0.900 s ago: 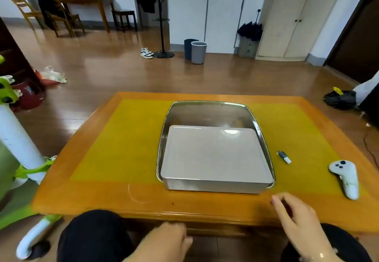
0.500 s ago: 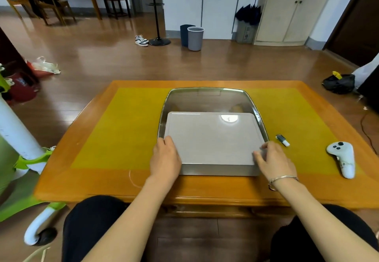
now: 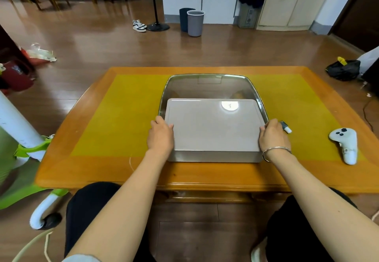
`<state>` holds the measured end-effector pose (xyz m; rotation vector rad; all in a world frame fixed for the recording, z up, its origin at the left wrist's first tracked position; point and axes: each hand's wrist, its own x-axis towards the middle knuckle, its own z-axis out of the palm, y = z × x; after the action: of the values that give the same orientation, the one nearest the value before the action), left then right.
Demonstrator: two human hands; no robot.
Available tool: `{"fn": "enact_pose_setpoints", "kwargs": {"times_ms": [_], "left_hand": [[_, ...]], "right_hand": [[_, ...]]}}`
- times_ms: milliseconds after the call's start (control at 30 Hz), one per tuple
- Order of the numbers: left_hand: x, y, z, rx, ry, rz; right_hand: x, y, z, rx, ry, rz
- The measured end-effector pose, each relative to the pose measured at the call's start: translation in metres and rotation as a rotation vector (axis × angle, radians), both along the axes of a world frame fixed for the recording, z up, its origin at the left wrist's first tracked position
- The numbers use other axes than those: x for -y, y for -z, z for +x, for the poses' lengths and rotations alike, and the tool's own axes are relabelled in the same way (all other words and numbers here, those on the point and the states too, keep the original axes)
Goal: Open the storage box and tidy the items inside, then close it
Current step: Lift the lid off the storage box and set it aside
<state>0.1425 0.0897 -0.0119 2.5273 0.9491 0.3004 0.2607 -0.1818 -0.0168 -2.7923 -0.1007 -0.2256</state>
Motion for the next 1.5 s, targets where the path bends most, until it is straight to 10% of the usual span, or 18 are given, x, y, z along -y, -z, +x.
{"fn": "enact_pose_setpoints", "kwargs": {"times_ms": [1500], "left_hand": [[0.015, 0.006, -0.026, 0.038, -0.173, -0.109]], "right_hand": [[0.013, 0.019, -0.006, -0.029, 0.129, 0.044]]}}
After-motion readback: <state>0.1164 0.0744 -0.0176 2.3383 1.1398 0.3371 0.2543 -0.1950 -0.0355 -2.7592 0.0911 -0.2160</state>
